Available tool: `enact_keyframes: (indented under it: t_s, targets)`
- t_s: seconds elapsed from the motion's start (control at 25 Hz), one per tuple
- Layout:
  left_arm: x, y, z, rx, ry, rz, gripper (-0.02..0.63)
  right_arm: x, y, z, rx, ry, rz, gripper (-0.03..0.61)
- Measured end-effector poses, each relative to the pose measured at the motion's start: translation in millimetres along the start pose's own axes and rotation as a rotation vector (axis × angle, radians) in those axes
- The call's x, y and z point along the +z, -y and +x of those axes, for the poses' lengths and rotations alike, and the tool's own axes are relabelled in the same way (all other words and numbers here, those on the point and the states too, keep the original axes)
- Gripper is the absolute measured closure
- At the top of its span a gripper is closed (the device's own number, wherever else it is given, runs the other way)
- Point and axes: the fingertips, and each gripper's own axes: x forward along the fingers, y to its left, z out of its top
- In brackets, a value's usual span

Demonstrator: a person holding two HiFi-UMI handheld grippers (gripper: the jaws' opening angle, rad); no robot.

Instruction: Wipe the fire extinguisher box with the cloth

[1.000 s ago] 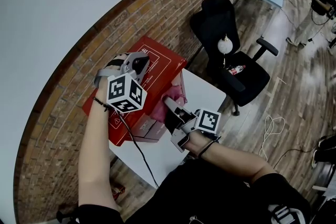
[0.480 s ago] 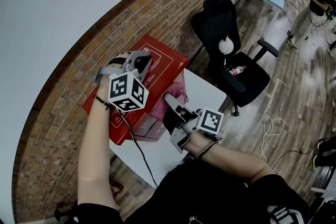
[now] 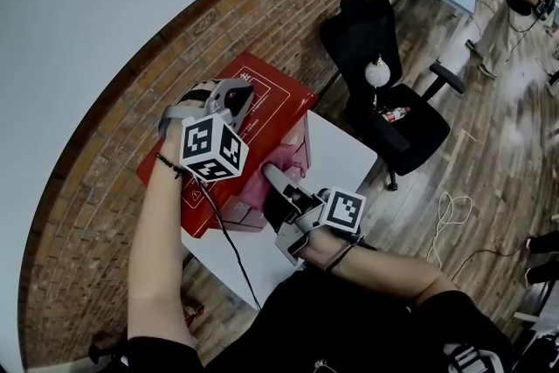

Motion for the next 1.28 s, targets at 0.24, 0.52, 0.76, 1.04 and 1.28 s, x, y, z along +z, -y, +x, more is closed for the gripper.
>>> enact_keyframes:
  t_s: [0.24,0.52,0.76,1.04,1.28]
  targets:
    - [0,0,0,0.002,0.0,0.001,0.586,-25,-1,1,-0.003,-0.044,0.012,0.514]
    - [-1,0,1,0.003,0.0,0.0,0.586,-43,-3,2,-0.001,-0.073,0.013,0.514]
    - [0,0,0,0.007,0.001,0.0,0.586,-49,1,0,-0.013,-0.082,-0.02,0.514]
    - [0,-1,1,0.008,0.001,0.001,0.586,-49,8,-1,-0.03,-0.088,-0.027,0.514]
    - [1,-1,1,0.009,0.003,0.001,0.587,-50,15,-3,-0.046,-0.094,-0.036,0.514]
